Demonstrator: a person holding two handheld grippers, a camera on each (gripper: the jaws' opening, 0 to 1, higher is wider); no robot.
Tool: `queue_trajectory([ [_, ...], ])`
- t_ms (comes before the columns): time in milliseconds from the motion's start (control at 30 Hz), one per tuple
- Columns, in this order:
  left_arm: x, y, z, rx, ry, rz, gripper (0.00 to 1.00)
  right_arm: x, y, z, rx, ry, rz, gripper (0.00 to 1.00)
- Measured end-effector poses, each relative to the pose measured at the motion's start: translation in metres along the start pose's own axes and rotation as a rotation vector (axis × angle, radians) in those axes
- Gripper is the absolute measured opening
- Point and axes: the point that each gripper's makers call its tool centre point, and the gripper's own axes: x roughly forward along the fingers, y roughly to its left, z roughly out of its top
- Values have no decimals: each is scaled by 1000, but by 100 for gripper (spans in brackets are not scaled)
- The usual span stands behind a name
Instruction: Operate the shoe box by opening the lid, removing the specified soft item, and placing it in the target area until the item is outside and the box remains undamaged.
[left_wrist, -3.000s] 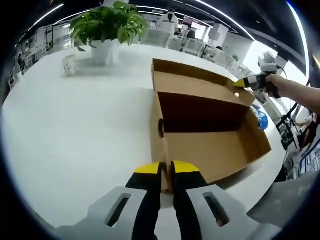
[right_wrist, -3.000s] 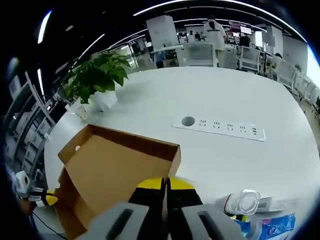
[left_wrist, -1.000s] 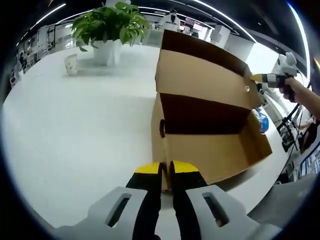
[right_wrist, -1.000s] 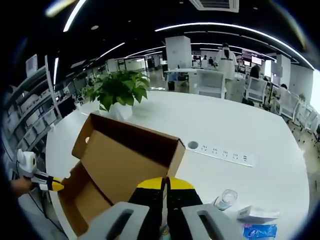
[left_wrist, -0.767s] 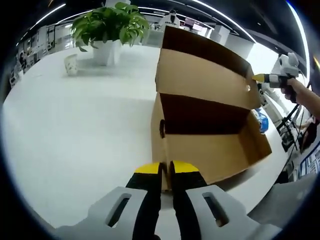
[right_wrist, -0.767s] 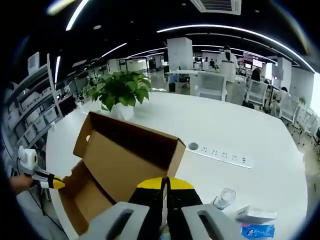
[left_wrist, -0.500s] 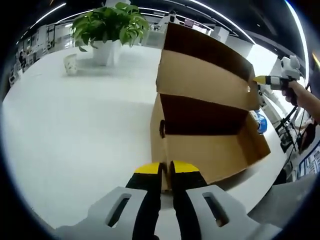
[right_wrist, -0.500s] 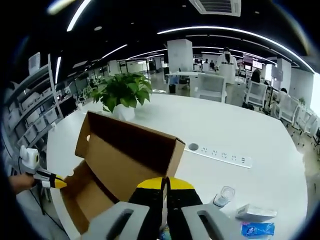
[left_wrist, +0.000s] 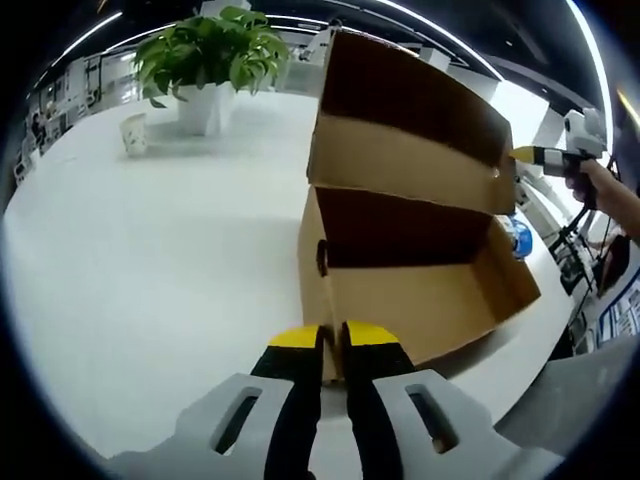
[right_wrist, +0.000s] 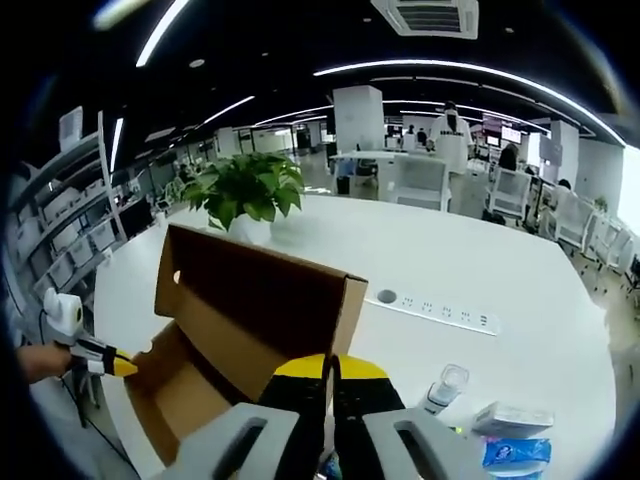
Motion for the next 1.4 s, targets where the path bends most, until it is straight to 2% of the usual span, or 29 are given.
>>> queue_trajectory([
  [1400,1,2,0,8,1,-29,6,-29,20,-12,-37,-60,-4,0],
])
